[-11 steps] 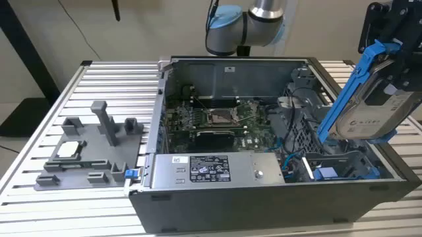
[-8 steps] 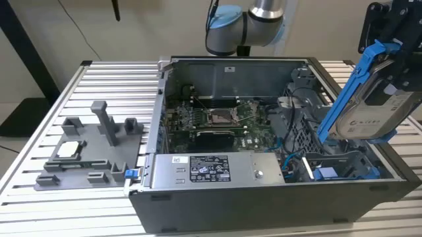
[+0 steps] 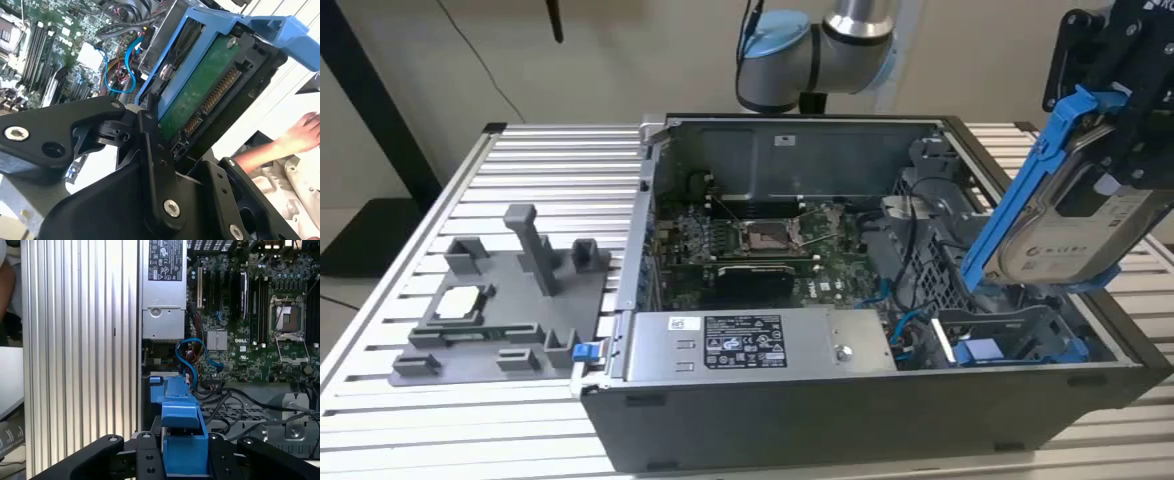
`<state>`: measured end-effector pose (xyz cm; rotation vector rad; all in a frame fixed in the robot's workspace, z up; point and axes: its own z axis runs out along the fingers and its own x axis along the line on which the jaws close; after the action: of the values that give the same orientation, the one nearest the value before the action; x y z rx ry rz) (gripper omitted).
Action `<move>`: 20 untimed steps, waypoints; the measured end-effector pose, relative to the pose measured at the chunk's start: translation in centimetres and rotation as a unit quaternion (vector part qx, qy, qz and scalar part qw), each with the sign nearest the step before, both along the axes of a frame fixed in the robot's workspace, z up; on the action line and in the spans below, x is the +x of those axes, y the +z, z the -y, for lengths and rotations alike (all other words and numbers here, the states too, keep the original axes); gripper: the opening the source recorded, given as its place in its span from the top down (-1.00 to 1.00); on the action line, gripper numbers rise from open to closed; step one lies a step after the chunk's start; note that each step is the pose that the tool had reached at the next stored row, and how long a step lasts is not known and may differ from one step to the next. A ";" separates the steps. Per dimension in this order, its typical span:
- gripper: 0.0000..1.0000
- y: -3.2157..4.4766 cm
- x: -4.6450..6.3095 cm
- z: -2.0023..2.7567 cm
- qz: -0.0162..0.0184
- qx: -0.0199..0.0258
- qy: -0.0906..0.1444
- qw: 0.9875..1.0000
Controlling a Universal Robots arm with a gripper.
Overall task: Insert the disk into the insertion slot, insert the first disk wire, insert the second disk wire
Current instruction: 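Insert the disk into the insertion slot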
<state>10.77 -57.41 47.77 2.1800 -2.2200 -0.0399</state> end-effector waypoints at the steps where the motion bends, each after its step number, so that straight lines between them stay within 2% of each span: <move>1: 1.00 -0.05 0.0 0.00 0.000 0.000 0.000 1.000; 7: 1.00 -0.51 0.0 0.00 0.000 0.000 0.000 1.000; 13: 1.00 -1.18 0.0 0.00 0.000 0.004 0.000 1.000; 20: 1.00 -1.85 0.1 0.00 0.000 0.006 0.000 1.000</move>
<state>10.85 -57.41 45.92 2.1863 -2.2258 -0.0540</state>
